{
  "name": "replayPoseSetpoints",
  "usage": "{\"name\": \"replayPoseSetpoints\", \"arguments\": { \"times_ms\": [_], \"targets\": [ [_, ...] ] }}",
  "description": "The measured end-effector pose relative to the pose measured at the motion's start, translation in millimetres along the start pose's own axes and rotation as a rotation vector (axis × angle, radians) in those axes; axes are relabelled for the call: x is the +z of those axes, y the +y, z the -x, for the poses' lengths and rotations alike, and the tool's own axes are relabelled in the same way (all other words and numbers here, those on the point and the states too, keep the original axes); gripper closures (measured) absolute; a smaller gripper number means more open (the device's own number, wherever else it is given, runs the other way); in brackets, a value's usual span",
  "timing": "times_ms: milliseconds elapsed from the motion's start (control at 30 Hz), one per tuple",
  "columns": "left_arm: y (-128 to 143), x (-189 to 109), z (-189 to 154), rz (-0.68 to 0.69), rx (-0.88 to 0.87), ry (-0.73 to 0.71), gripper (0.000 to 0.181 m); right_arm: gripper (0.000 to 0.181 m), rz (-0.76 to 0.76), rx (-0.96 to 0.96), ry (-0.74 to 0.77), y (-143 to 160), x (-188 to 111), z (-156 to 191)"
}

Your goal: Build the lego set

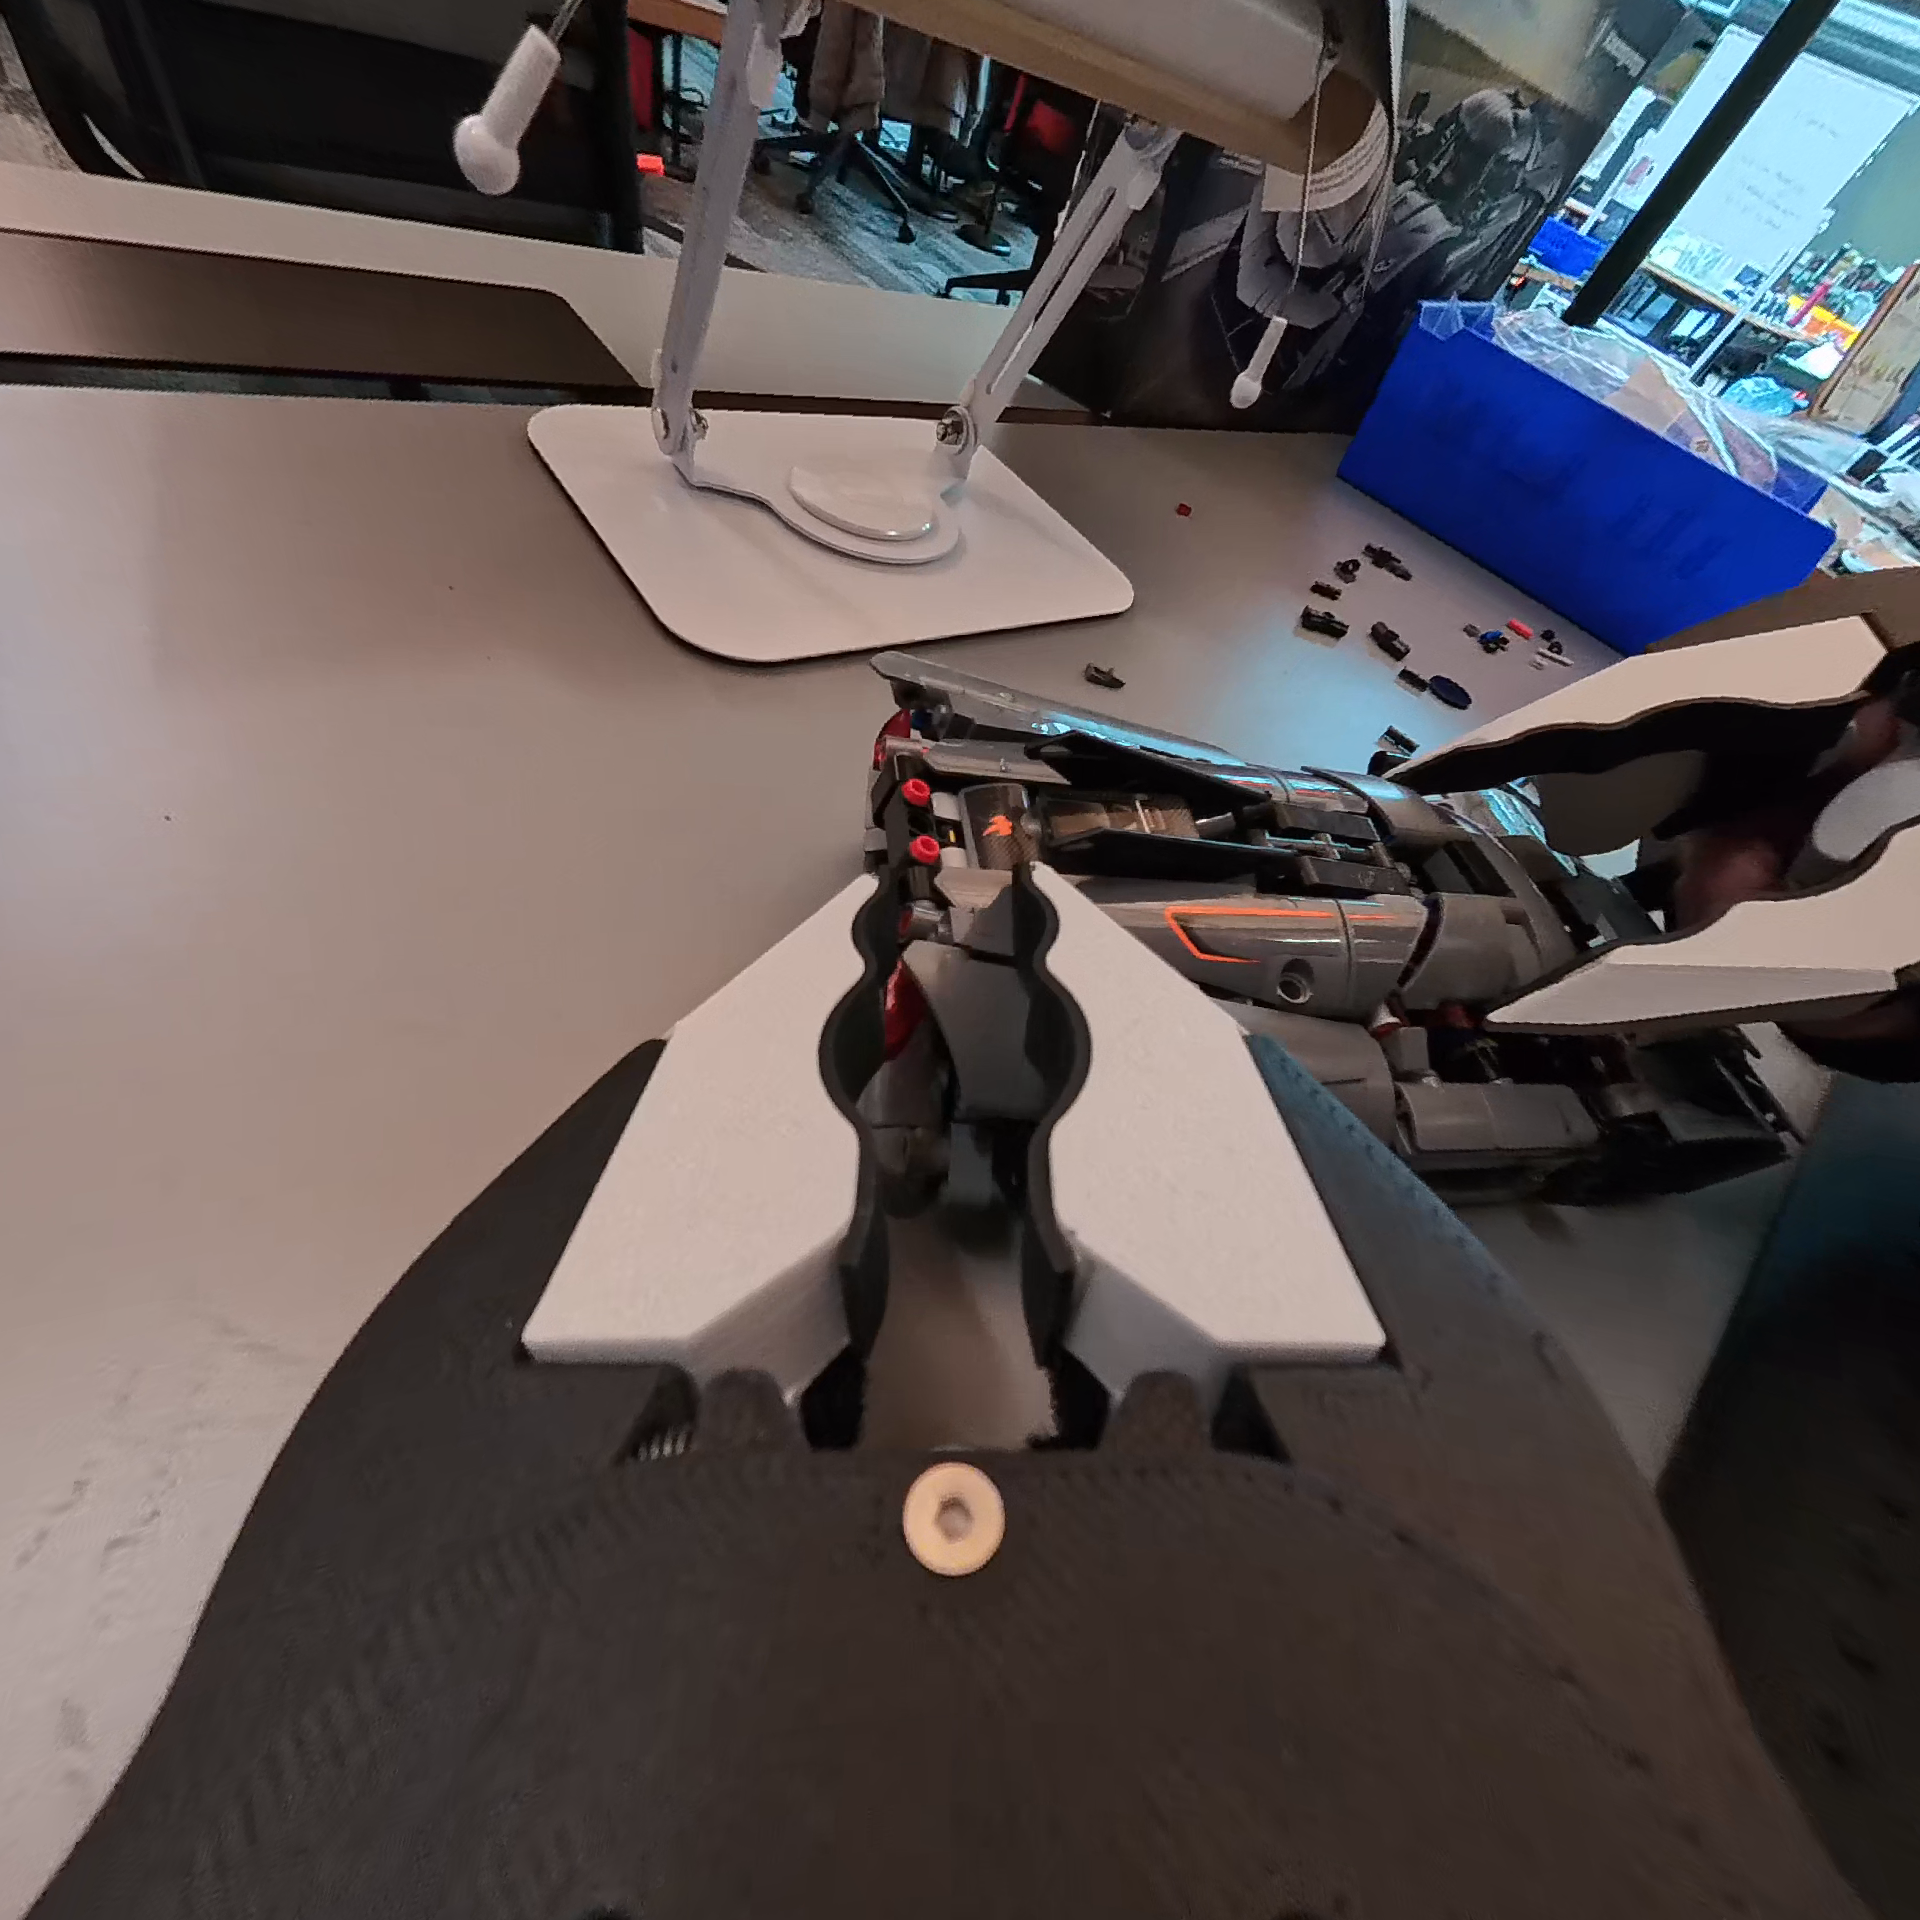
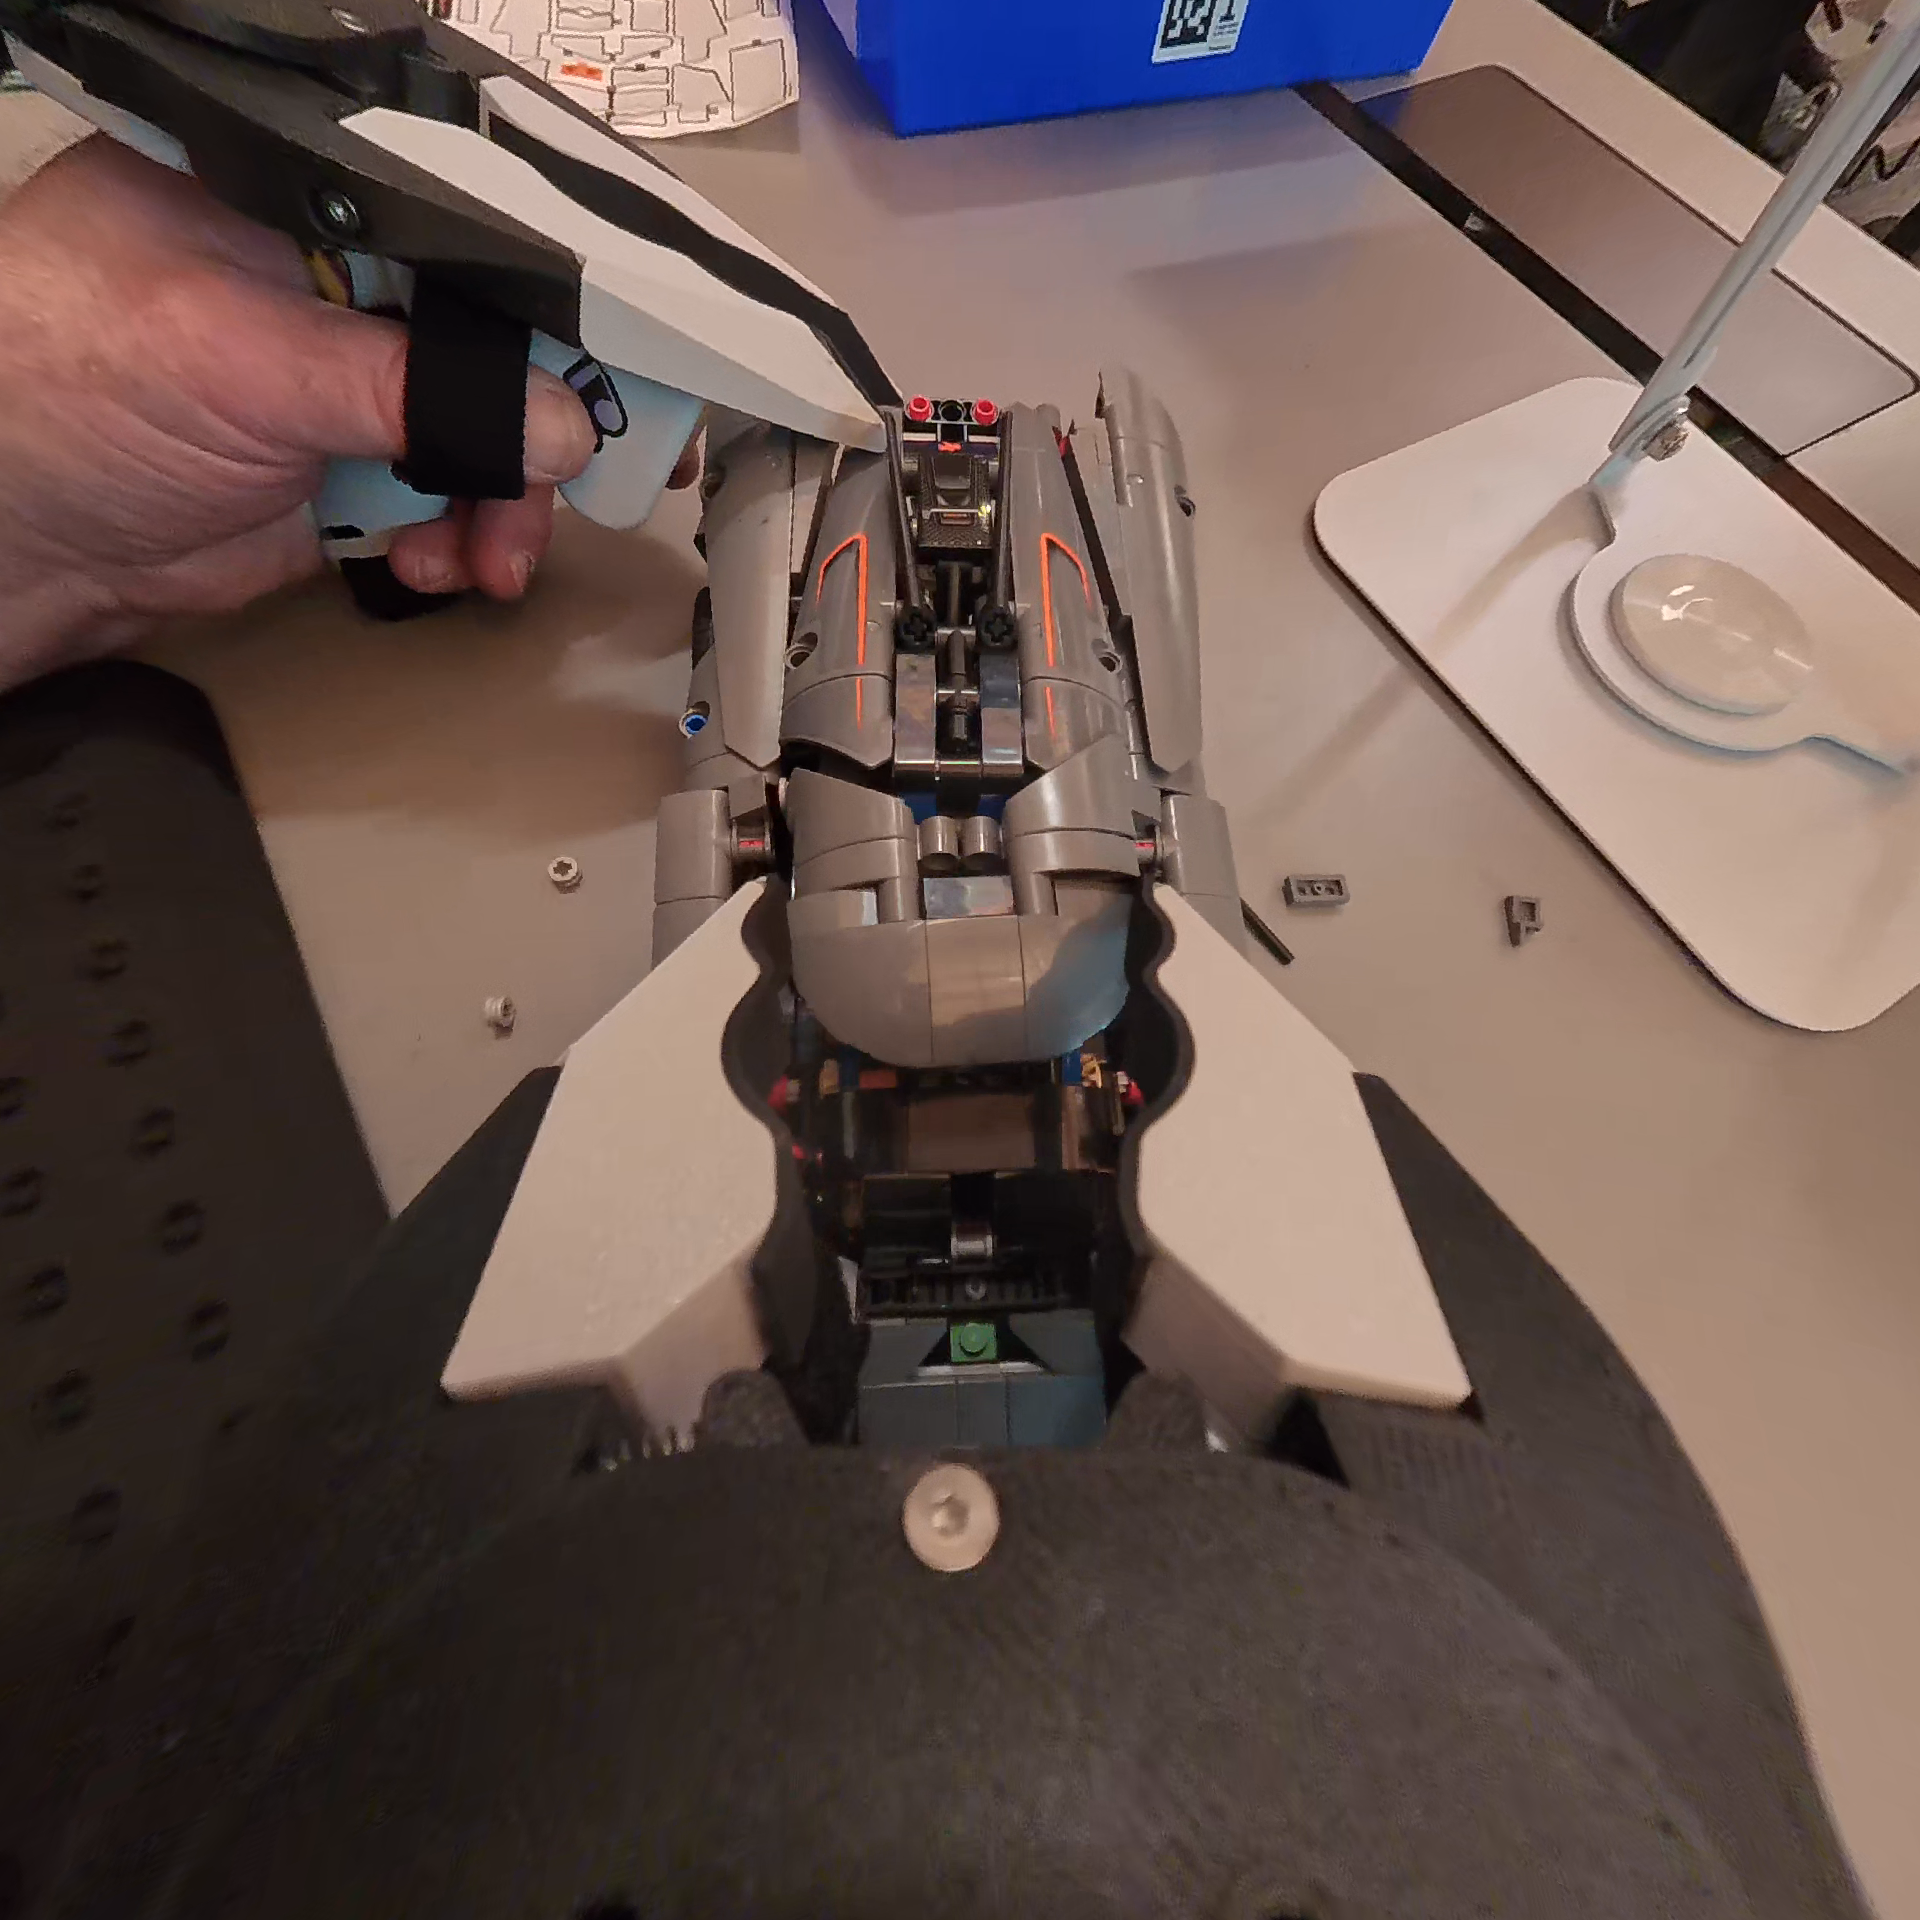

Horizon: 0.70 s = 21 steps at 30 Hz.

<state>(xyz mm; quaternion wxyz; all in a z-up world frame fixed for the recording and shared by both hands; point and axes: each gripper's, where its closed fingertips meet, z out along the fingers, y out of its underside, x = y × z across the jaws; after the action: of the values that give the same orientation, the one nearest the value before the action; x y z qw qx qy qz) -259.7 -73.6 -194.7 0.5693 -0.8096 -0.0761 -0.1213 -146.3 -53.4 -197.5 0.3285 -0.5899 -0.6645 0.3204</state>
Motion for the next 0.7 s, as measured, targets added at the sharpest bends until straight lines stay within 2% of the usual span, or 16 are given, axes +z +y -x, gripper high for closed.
{"name": "replayPoseSetpoints", "arguments": {
  "times_ms": [533,700],
  "targets": [
    [-5,-4,-2,-0.033,-0.016,0.038,0.158,0.114,-0.008,-0.012,-0.073,0,-8,1],
    [-8,-10,-1,-0.054,-0.017,0.051,0.154,0.112,-0.083,-0.005,-0.087,-12,-26,-12]
  ]
}}
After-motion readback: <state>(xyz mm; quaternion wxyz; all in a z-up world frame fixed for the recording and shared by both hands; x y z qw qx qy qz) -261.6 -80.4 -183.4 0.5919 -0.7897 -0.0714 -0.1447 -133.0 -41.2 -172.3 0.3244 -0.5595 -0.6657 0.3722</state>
